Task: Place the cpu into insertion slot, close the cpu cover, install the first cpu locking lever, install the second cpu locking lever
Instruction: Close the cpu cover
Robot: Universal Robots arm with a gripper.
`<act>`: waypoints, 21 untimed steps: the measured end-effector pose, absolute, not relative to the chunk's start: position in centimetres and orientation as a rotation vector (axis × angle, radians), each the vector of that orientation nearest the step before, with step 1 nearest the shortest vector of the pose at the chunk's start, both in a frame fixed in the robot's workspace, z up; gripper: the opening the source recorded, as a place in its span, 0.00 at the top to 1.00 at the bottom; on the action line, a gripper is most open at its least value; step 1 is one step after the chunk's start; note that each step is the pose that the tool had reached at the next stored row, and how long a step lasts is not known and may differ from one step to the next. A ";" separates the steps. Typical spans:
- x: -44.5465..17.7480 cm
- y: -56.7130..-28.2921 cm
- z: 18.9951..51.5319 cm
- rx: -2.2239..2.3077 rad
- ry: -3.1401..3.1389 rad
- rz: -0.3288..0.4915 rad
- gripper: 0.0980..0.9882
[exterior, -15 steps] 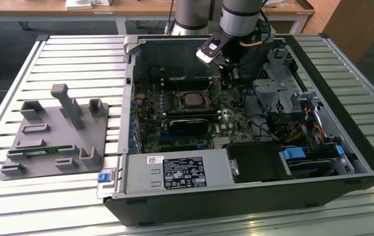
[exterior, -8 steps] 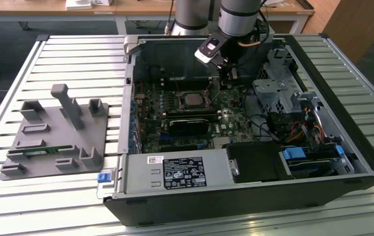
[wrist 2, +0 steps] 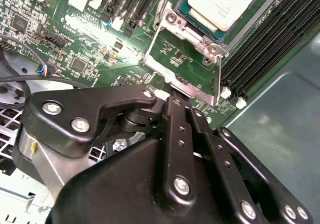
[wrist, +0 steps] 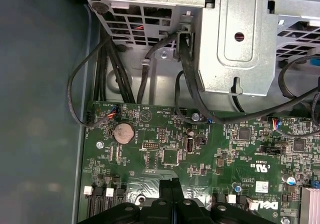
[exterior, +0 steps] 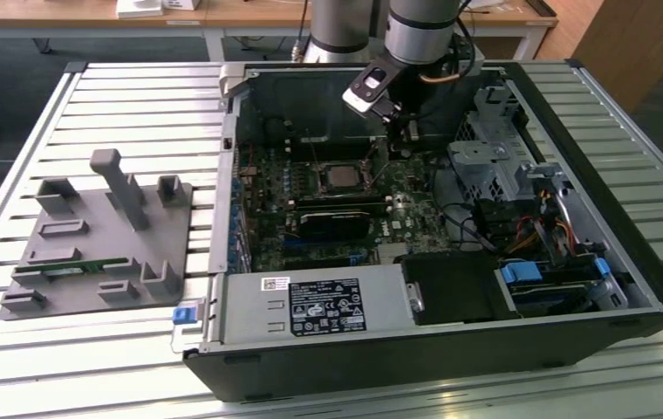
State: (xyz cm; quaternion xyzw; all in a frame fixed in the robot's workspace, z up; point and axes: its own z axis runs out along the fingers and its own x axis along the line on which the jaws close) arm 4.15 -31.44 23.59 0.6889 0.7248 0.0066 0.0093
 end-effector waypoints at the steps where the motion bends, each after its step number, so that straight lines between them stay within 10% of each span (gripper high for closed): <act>1: 4.1 -31.4 23.6 2.151 2.264 0.021 0.99; 21: 2.6 -31.4 23.4 2.151 2.264 0.021 0.99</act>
